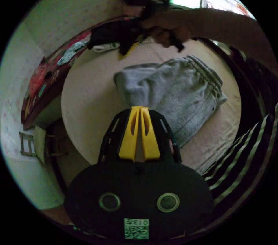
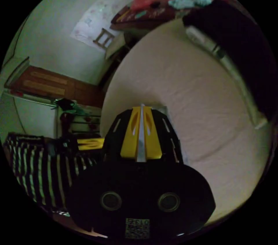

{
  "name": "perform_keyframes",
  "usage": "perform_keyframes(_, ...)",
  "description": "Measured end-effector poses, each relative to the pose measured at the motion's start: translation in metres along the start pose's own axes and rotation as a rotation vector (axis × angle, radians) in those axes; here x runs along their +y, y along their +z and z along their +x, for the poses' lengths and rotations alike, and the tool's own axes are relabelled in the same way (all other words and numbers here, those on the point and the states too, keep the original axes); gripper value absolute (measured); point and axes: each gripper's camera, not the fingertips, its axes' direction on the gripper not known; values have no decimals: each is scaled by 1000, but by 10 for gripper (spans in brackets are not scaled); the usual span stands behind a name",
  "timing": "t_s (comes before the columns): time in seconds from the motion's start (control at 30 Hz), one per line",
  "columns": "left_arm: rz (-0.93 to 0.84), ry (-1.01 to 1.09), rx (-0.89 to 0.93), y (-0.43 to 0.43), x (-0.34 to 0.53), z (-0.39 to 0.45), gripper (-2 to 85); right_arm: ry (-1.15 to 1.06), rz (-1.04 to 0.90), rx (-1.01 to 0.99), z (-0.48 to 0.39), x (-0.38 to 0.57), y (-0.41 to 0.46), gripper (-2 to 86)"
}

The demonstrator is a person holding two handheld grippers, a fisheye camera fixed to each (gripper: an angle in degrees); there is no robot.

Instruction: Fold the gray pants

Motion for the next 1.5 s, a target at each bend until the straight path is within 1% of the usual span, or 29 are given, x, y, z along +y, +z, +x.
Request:
perform_keyframes(0.03,37,-42,-21,-7,-2,-11,-3,-26,48,111,-14,20,-21,15)
perform_keyframes(0.07,64,-52,-24,-10,-6,-18,-3,-40,60,173,-22,32,-29,14)
perform_keyframes(0.13,65,-27,-28,-8,-17,-23,-3,-74,62,433,-55,86,-39,13)
perform_keyframes(0.17,61,9,-30,-5,-26,-22,-3,-77,49,494,-62,99,-36,12)
perform_keyframes(0.23,55,56,-27,1,-38,-18,-3,-87,-8,709,-87,151,-10,7)
perform_keyframes(0.3,19,115,-8,11,-50,-12,-3,-79,-3,840,-98,182,13,2)
perform_keyframes(0.33,-46,148,6,21,-56,-8,-3,-62,-30,863,-98,195,27,0)
perform_keyframes(0.37,-71,155,-16,29,-59,-7,-3,-45,-57,851,-96,200,34,0)
perform_keyframes(0.4,-58,160,-24,31,-59,-7,-3,-1,-86,838,-88,211,47,-1)
perform_keyframes(0.5,-73,191,-34,33,-70,-12,-3,19,8,824,-76,238,55,-2)
perform_keyframes(0.6,-138,160,14,28,-89,-27,-3,77,-20,716,-66,246,41,-2)
perform_keyframes(0.67,-103,68,-9,11,-96,-45,-2,142,46,710,-66,258,23,-1)
perform_keyframes(0.73,-82,-15,-24,5,-96,-59,-1,133,140,668,-68,282,12,-1)
perform_keyframes(0.8,-125,-26,23,15,-96,-65,0,111,177,630,-66,298,16,0)
perform_keyframes(0.83,-159,-30,48,24,-98,-67,1,105,157,633,-60,305,26,1)
perform_keyframes(0.9,-126,-24,17,27,-101,-67,5,110,52,639,-42,316,47,4)
perform_keyframes(0.93,-140,-33,7,27,-107,-69,10,117,110,608,-34,327,44,7)
perform_keyframes(0.97,-154,-45,10,25,-113,-73,16,143,108,566,-28,331,41,8)
perform_keyframes(1.0,-158,-49,14,24,-115,-75,28,182,101,486,-19,338,31,14)
perform_keyframes(1.03,-152,-64,25,18,-118,-81,52,207,119,454,-13,348,19,25)
perform_keyframes(1.07,-136,-108,31,10,-119,-90,109,208,149,462,-12,355,13,33)
perform_keyframes(1.13,-136,-205,19,3,-116,-107,158,248,267,536,-5,388,-7,119)
perform_keyframes(1.17,-146,-241,47,3,-112,-118,171,262,271,520,0,394,-9,126)
perform_keyframes(1.2,-156,-255,69,5,-111,-122,175,284,254,440,13,406,-10,139)
perform_keyframes(1.23,-182,-290,120,10,-109,-132,180,310,244,361,27,417,-8,150)
perform_keyframes(1.27,-207,-324,194,17,-109,-140,183,328,242,333,34,422,-7,155)
perform_keyframes(1.33,-218,-359,290,26,-113,-149,181,378,250,216,57,441,-3,163)
perform_keyframes(1.47,-253,-363,458,44,-133,-157,166,442,257,109,80,464,1,175)
perform_keyframes(1.5,-258,-367,473,46,-136,-157,166,473,247,76,87,472,3,180)
